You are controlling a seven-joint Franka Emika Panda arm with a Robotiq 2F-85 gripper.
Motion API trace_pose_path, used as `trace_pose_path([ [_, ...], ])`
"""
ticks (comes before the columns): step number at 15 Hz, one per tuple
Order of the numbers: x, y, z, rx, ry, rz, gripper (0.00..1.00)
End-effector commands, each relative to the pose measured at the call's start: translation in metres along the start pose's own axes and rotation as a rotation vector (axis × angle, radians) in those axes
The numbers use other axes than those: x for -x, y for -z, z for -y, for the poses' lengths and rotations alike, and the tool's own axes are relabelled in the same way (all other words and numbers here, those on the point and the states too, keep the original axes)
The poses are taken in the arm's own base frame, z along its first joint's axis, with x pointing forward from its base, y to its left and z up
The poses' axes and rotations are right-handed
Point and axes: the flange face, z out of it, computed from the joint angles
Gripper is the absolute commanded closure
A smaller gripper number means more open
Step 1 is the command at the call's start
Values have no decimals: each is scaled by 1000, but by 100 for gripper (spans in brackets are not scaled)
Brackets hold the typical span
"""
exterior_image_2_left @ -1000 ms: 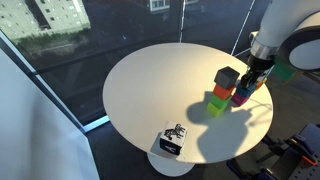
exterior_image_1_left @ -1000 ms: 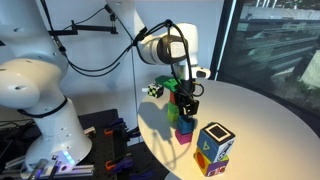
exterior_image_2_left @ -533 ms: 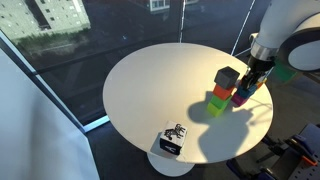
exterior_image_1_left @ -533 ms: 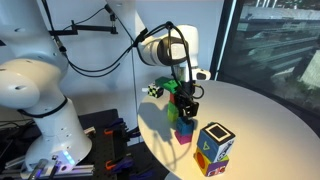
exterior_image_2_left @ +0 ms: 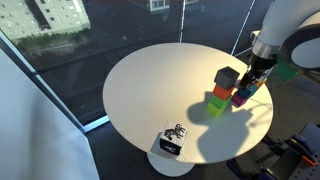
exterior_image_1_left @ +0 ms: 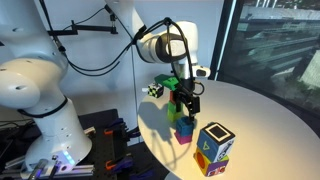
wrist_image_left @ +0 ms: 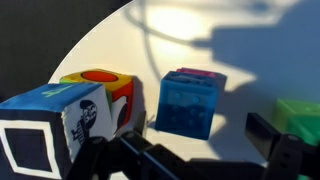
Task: Pick up the blue block and put it on the pink block
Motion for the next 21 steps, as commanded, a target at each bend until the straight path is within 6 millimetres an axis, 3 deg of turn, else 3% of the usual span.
trace_pose_path([
  [1,14,30,4,-27,-1,-2,0],
  [12,52,106,22,-118,61,149,0],
  [21,93,185,34,-210,120,64,0],
])
